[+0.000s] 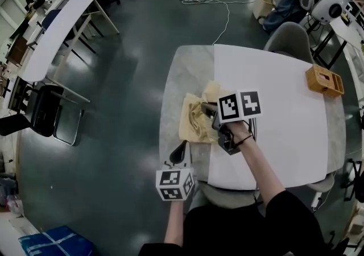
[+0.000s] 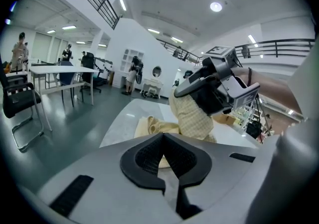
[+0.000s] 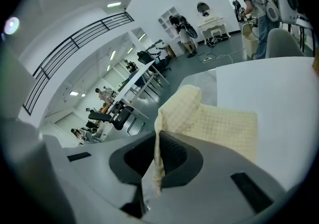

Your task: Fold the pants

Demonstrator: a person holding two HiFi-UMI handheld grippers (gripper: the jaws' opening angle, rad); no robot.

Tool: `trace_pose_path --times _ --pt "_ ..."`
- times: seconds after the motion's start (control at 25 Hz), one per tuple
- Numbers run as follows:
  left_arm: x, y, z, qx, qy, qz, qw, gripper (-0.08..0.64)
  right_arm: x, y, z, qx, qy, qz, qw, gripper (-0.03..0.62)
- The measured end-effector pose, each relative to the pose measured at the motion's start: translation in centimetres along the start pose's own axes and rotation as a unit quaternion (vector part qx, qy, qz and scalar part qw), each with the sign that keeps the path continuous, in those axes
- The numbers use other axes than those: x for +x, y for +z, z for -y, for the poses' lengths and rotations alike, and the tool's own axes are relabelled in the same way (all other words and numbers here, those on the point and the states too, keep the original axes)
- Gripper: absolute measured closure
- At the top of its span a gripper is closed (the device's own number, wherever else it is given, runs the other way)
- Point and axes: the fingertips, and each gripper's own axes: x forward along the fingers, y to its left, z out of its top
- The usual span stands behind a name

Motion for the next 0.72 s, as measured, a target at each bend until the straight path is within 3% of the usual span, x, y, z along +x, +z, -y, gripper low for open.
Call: trace_pose_path --times 0.72 --pt "-0.6 -1.6 -3.3 -0.025 0.018 -0.016 0.9994 0.546 8.0 -3.0 0.4 0.033 -0.03 -0.047 0.998 0.568"
